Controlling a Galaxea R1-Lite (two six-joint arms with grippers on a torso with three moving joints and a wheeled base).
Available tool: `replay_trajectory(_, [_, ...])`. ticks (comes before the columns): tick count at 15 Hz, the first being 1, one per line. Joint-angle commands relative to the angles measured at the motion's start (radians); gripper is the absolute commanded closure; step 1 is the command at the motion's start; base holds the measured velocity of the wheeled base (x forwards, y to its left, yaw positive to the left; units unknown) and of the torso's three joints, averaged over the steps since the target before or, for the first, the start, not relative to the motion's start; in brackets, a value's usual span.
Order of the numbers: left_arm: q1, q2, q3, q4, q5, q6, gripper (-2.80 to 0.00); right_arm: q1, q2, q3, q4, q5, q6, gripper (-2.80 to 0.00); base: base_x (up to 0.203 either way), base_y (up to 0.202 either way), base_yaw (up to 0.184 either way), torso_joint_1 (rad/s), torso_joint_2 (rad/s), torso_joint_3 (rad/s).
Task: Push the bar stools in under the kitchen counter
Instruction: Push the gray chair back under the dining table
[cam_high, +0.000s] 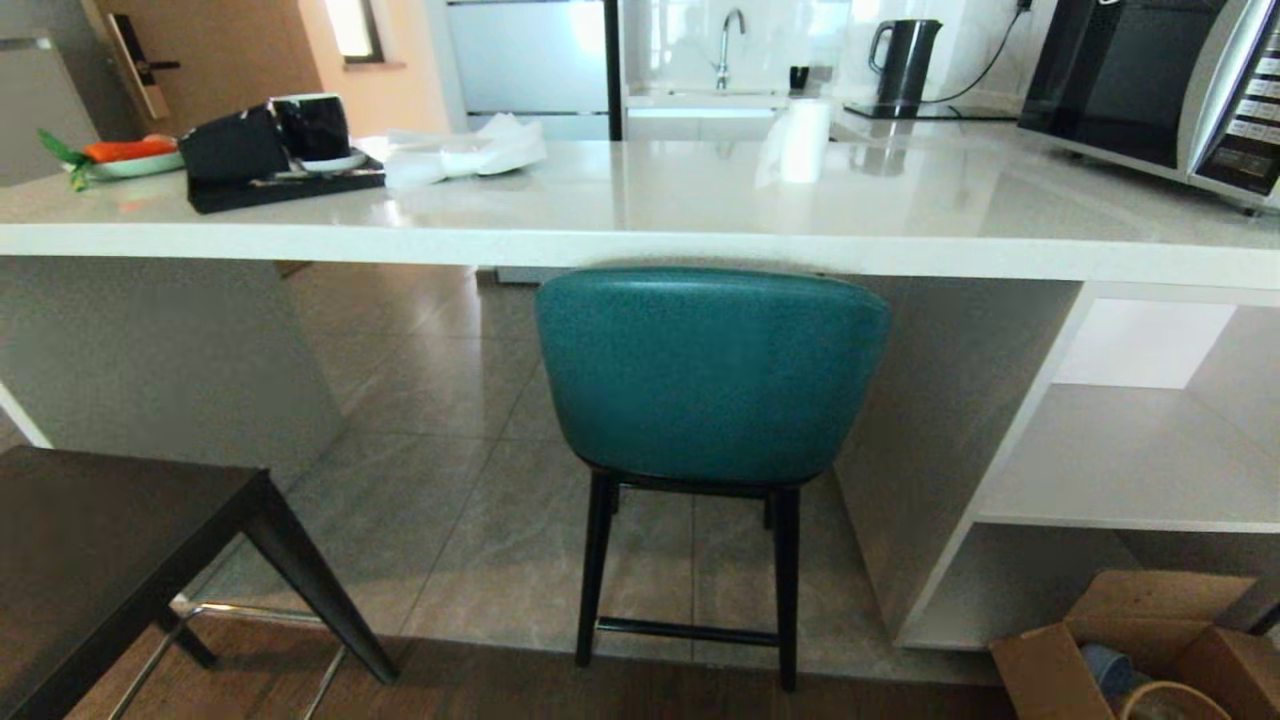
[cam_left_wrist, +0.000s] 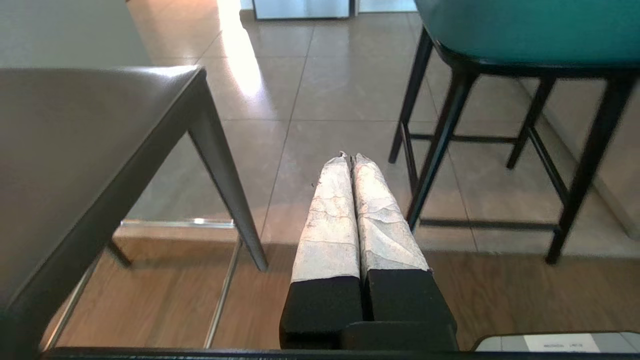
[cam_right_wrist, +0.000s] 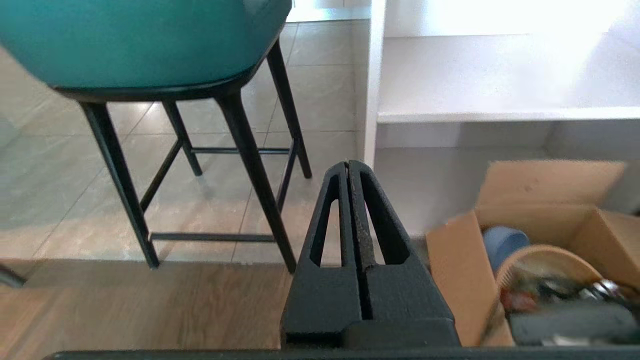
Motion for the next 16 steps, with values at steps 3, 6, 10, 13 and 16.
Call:
replay_trajectory(3, [0.000, 0.002, 0.000, 0.000, 0.000, 0.000, 0.00, 0.000, 0.001, 0.000, 0.000, 0.000, 0.000, 0.00, -0.197, 0.000, -0.005, 0.001, 0.00, 0.001])
replay_trajectory(6, [0.000, 0.001, 0.000, 0.000, 0.000, 0.000, 0.00, -0.001, 0.002, 0.000, 0.000, 0.000, 0.000, 0.00, -0.198, 0.000, -0.002, 0.002, 0.00, 0.002])
replay_trajectory(10, [0.000, 0.001, 0.000, 0.000, 0.000, -0.001, 0.00, 0.000, 0.002, 0.000, 0.000, 0.000, 0.000, 0.00, -0.198, 0.000, -0.002, 0.001, 0.01, 0.000])
replay_trajectory(13, [0.000, 0.001, 0.000, 0.000, 0.000, -0.003, 0.00, -0.001, 0.002, 0.000, 0.000, 0.000, 0.000, 0.00, -0.192, 0.000, -0.003, 0.003, 0.00, 0.004])
replay_trajectory(16, [0.000, 0.002, 0.000, 0.000, 0.000, -0.003, 0.00, -0.001, 0.002, 0.000, 0.000, 0.000, 0.000, 0.00, -0.035, 0.000, -0.002, -0.004, 0.00, 0.002])
